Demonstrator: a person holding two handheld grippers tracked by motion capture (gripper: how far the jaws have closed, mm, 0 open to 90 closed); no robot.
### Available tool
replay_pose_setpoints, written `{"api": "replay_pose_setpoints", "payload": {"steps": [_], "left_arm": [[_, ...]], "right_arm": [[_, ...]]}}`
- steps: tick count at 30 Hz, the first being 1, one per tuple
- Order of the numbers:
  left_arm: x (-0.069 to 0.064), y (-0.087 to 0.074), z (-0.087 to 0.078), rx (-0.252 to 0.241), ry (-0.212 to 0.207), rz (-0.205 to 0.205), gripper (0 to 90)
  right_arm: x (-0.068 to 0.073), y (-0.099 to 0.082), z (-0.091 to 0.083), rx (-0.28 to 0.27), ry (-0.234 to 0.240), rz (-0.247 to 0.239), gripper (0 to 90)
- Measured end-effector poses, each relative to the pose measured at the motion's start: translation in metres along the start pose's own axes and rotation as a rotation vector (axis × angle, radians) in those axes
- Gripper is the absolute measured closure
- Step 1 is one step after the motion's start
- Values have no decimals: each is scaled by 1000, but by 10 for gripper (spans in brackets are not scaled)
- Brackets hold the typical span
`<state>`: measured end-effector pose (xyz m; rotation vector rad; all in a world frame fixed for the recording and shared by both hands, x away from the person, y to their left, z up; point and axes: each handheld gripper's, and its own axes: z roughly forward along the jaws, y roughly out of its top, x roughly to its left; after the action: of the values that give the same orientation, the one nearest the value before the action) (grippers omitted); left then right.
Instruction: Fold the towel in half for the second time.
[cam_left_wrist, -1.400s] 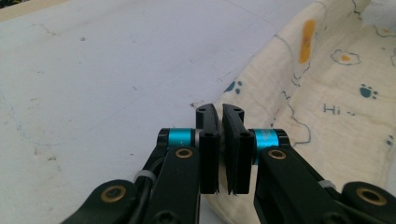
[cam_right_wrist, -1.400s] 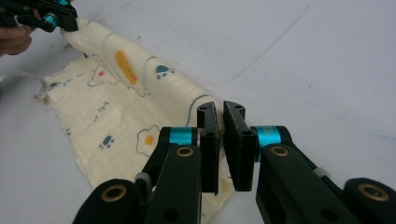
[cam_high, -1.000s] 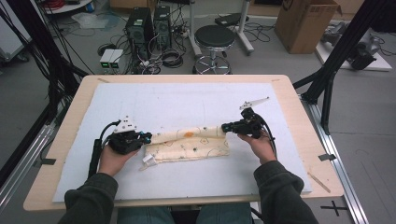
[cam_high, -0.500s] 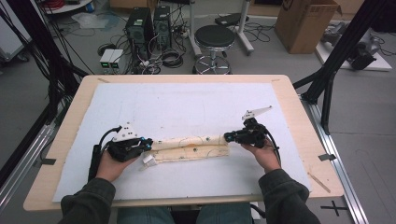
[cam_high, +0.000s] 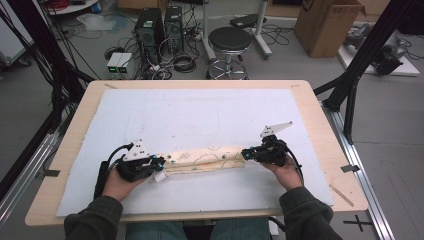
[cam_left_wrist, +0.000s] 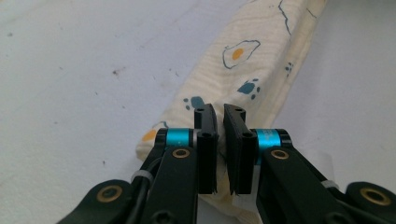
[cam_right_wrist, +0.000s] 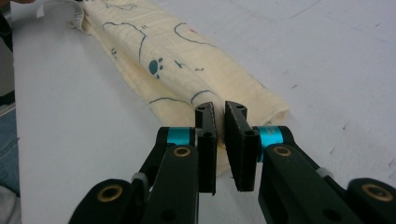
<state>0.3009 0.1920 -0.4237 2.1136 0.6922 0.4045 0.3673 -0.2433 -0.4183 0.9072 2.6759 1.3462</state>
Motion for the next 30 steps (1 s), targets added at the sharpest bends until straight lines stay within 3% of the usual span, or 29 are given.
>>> {"api": "replay_pose_setpoints", "payload": {"steps": [5,12,14,18,20,23,26,30], "left_arm": [[-1,-7,1,9,-18,-18,795],[-1,-7,-10,-26,-82,-61,610],[-1,-6,-17,-49,-92,-69,551],[1,4,-29,-104,-101,-78,513],[3,10,-29,-122,-82,-91,519],[2,17,-21,-102,-32,-88,657],[0,18,-3,-59,-16,-75,769],[-4,18,11,17,-22,-43,783]], "right_arm": [[4,-5,3,19,-7,-17,805],[8,-12,2,38,0,-23,665],[11,-12,-3,19,8,-22,607],[16,-8,-17,-42,38,-29,518],[17,-2,-21,-69,38,-31,522],[18,8,-19,-94,25,-42,638],[15,16,-6,-70,8,-24,736],[10,18,13,-4,15,11,773]]}}
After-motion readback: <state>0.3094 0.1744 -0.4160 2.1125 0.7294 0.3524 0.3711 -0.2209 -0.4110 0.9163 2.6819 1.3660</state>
